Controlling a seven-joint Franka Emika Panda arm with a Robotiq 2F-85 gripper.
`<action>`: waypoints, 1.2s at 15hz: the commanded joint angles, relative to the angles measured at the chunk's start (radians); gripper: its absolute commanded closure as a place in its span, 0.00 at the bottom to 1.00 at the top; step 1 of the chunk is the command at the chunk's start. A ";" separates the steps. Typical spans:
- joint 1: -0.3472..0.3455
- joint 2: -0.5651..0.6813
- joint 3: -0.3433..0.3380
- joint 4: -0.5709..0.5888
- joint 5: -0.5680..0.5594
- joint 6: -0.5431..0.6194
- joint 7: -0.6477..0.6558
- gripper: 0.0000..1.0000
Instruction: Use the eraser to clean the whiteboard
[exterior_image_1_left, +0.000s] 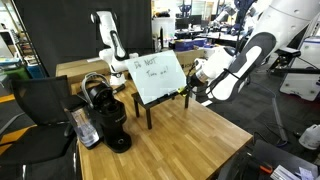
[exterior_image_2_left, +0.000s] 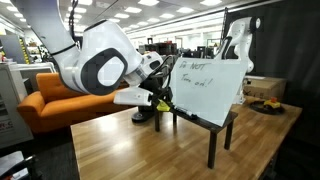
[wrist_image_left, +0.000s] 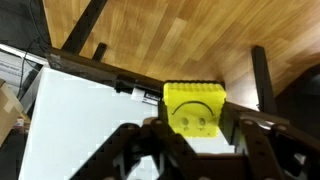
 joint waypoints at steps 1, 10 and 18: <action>-0.115 0.033 0.106 0.061 -0.005 -0.001 0.108 0.73; -0.304 0.117 0.284 0.188 0.000 -0.002 0.217 0.73; -0.288 0.176 0.288 0.245 0.005 -0.002 0.137 0.73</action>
